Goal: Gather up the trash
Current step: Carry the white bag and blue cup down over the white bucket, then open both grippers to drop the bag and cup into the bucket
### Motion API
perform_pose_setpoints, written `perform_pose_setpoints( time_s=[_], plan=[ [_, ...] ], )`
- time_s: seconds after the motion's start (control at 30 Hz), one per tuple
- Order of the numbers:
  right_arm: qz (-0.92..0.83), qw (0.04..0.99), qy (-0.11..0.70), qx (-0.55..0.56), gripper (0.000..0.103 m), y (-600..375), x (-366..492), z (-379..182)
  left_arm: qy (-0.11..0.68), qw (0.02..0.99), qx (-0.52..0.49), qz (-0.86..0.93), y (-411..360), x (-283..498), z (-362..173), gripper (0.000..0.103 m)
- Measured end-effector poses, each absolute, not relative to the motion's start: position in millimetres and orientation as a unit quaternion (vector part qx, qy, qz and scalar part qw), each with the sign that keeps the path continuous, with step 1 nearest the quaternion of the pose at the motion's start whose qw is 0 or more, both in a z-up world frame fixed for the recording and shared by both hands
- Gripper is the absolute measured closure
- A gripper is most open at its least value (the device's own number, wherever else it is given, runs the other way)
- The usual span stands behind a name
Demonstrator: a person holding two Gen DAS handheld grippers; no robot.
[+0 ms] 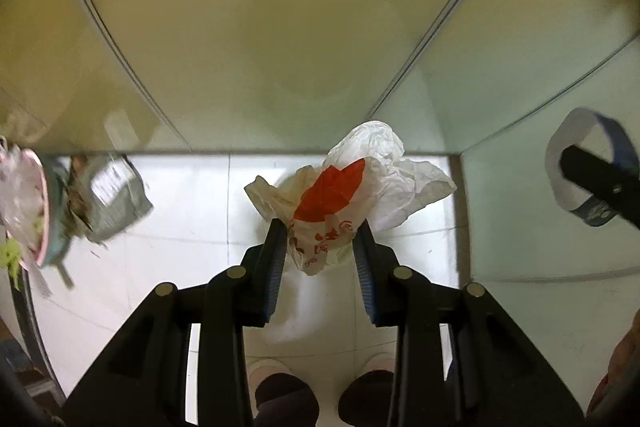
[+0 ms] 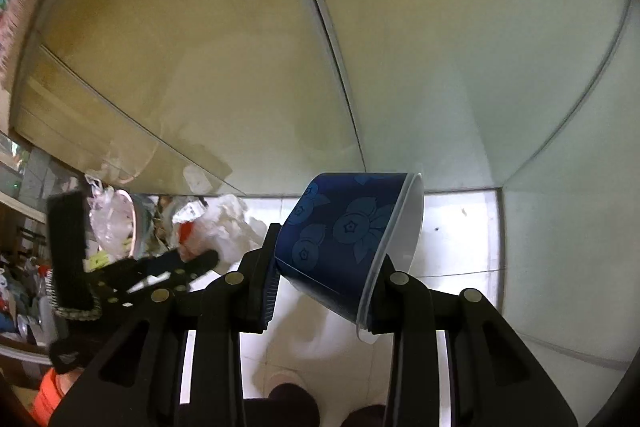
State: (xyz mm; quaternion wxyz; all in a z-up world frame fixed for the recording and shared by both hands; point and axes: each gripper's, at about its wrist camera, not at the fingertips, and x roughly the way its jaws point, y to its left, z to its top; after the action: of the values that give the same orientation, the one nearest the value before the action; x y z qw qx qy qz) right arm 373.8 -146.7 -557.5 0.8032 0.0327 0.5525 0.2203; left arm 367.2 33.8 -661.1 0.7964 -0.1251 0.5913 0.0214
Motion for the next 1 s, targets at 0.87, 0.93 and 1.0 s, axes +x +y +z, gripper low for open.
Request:
perform_pose_setpoints(
  time_s=[0.87,0.93,1.0],
  plan=[
    [0.28,0.745,0.605,-0.028,0.072,-88.9,400.7,-722.2,0.63,0.764,-0.136,0.015,50.8,385.4,-839.2,0.047],
    [0.281,0.744,0.606,-0.028,0.067,-88.1,400.6,-723.0,0.628,0.766,-0.135,0.019,52.7,383.6,-837.7,0.047],
    [0.282,0.746,0.603,-0.024,0.057,-87.7,399.2,-721.9,0.625,0.769,-0.133,0.022,55.1,381.3,-833.8,0.047]
  ],
)
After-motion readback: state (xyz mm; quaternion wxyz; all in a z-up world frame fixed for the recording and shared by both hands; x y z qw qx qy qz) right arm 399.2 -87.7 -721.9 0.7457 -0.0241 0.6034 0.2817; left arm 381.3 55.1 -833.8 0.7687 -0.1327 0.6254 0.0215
